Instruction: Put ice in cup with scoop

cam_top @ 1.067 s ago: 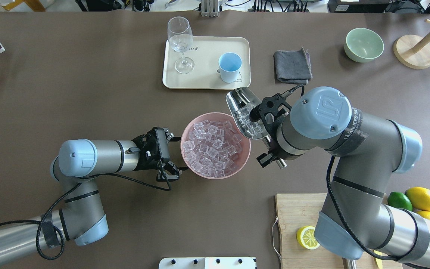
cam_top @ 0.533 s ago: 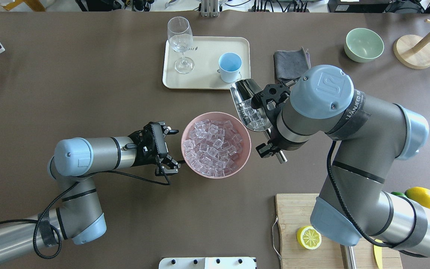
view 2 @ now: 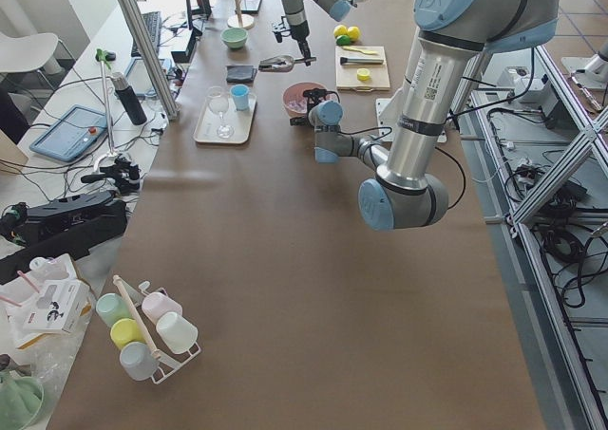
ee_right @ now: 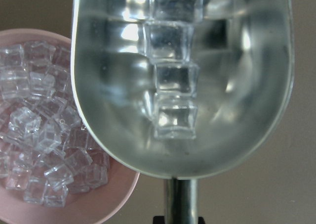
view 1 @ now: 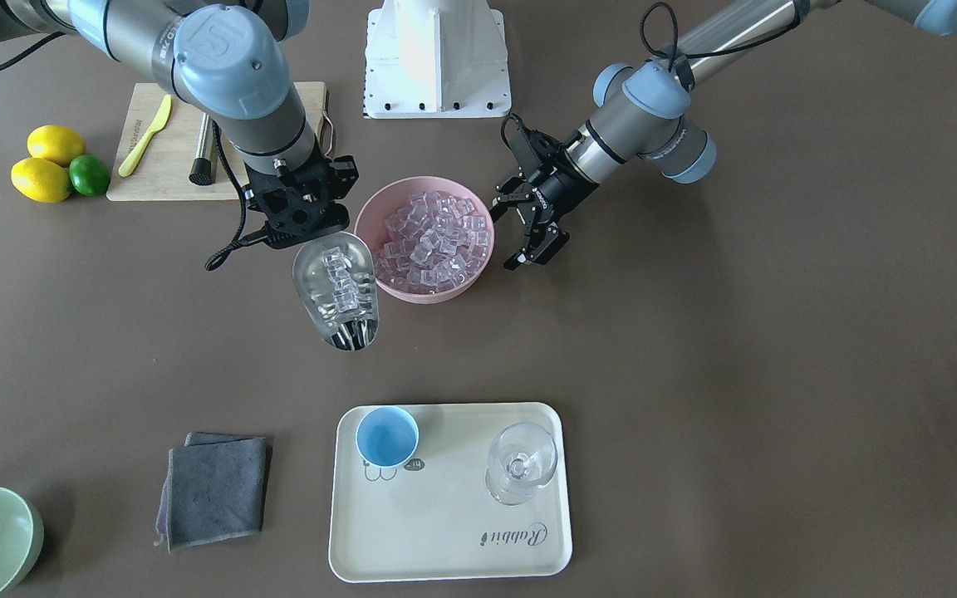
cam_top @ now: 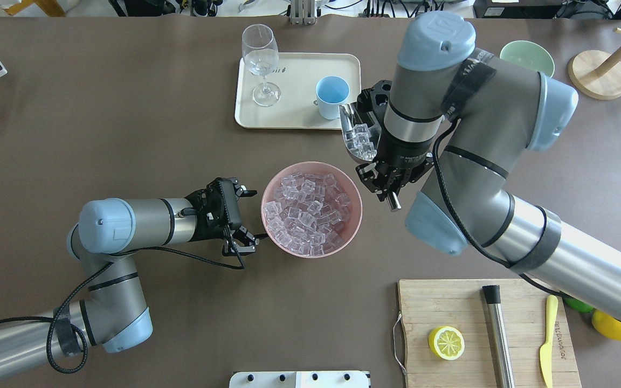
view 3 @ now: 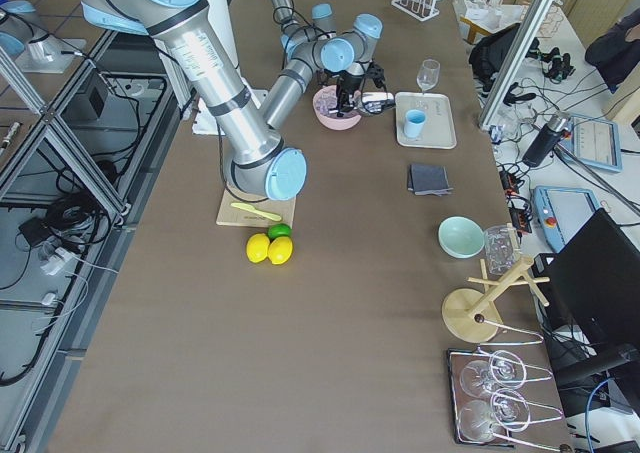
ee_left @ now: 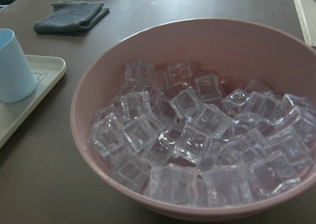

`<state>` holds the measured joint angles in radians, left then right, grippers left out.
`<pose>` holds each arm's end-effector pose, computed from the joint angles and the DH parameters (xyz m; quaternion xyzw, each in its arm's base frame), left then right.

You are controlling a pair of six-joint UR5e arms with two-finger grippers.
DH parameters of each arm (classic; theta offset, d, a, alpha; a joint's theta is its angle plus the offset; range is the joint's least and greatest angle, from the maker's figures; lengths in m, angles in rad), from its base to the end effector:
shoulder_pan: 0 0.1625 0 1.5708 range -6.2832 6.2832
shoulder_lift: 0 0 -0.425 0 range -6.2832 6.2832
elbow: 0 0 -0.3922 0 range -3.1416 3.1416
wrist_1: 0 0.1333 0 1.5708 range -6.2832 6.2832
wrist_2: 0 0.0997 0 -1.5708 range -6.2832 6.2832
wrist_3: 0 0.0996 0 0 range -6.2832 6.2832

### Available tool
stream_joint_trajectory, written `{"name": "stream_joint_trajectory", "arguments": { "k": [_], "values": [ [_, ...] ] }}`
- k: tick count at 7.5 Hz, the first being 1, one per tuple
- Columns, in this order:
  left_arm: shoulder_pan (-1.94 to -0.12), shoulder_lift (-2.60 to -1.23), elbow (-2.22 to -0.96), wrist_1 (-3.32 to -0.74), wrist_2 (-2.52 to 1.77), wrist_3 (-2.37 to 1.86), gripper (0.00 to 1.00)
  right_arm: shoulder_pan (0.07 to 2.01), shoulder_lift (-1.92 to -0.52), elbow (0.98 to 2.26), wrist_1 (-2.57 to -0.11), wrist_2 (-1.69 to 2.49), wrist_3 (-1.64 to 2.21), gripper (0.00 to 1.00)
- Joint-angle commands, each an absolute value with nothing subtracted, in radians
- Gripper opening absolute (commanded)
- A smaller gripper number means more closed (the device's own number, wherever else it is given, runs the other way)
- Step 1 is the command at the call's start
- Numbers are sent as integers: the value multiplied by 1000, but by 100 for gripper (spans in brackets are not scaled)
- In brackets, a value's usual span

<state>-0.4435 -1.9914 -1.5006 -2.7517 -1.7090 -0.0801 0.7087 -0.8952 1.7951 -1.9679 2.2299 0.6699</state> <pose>0.5308 -0.3845 0.3201 0.5409 0.4335 0.4010 0.5989 -0.4350 -0.4681 0.2079 -0.0477 -0.3891 -0.1681 0.9045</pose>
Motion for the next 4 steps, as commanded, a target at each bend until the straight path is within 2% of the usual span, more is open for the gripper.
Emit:
{"name": "stream_joint_trajectory", "arguments": {
  "k": [1,3,4],
  "values": [
    [-483,-1968,-1523,-2743,-1816,-80,99,819,-760,1521,-1990,2524,661,0],
    [-541,-1916,-1598,-2674,-1911,-80,99,851,-643,1351,-1990,2578,661,0],
    [-592,-1886,-1629,-2628,-1992,-80,99,853,-618,1330,-1990,2589,661,0]
  ]
}}
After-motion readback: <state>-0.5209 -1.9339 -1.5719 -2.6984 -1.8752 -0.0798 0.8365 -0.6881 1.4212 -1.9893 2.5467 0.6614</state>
